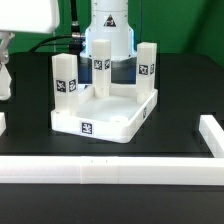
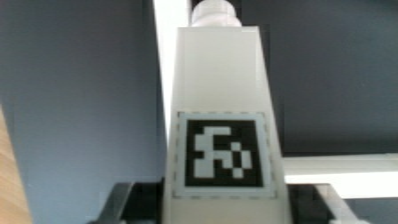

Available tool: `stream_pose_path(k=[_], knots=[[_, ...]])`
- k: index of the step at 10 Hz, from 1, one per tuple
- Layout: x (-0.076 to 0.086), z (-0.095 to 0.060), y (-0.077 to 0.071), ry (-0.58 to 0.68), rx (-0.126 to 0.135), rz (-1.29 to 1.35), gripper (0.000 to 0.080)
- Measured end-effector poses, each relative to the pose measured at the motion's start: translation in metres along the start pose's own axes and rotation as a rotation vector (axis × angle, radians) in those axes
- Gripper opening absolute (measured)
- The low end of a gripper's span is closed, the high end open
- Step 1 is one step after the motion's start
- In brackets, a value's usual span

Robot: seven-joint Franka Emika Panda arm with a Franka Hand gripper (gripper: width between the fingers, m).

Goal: Assemble desk

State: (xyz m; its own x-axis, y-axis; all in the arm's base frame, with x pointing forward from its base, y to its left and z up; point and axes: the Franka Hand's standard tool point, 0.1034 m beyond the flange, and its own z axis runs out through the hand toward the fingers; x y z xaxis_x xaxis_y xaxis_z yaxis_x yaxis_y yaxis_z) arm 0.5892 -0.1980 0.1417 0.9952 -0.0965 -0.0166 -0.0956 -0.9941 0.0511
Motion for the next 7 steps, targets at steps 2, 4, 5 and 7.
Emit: stream_pose_path(k=[2,4,5,7], knots=[[-0.001,0.001,0.002,-0.002,-0.001,-0.002,0.0291],[-0.001,0.002,0.0,-0.002,0.0,0.0,0.0291],[0.002,-0.001,-0.015,0.012,0.004,0.034,0.0291],[0.009,-0.011,-0.064,0.029,0.017,0.08,0.0291]])
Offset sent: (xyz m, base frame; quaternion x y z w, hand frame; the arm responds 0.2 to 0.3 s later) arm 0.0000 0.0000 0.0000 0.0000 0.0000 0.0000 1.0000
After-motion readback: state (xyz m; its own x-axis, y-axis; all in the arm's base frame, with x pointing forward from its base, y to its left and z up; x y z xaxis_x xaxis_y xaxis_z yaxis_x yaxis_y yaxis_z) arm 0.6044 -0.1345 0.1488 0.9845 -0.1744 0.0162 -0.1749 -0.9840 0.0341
